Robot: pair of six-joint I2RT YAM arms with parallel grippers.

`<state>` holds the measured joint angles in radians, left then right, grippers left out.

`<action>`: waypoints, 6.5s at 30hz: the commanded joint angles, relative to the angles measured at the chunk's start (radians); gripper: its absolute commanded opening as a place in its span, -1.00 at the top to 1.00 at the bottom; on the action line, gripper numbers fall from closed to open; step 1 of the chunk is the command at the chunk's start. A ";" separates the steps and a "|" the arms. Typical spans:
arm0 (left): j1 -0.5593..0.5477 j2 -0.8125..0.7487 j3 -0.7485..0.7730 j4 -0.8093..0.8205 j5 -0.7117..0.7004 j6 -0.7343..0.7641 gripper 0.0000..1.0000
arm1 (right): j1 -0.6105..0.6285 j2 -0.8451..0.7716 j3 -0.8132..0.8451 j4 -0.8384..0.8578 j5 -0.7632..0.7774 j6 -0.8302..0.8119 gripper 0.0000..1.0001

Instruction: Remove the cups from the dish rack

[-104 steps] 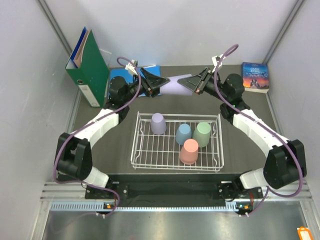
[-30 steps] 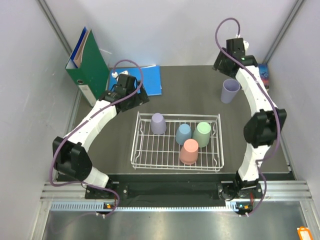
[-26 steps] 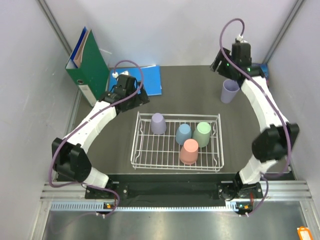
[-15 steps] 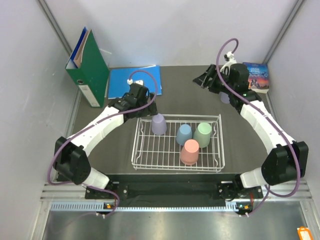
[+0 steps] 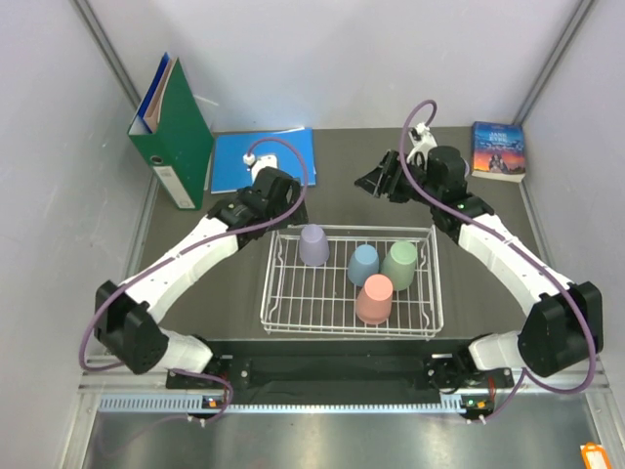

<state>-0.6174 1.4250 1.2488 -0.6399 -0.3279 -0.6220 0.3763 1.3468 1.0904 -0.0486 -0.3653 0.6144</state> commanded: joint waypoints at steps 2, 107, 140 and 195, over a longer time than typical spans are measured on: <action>-0.004 -0.119 0.038 0.003 -0.142 -0.044 -0.98 | 0.024 -0.048 -0.014 0.079 0.000 0.002 -0.42; -0.182 0.074 0.119 -0.010 -0.057 -0.002 1.00 | 0.029 -0.092 0.028 -0.063 0.032 -0.107 -0.43; 0.157 -0.015 -0.301 1.353 0.852 -0.739 1.00 | 0.046 -0.150 -0.078 0.268 -0.202 0.091 -0.32; 0.137 -0.009 0.031 0.080 0.293 -0.199 -0.98 | -0.247 0.587 0.916 -0.866 0.640 -0.056 1.00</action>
<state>-0.4759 1.4078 1.2476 -0.5632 -0.0349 -0.8349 0.1352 1.9228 2.0079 -0.9802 0.2985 0.5732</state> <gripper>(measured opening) 0.987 0.119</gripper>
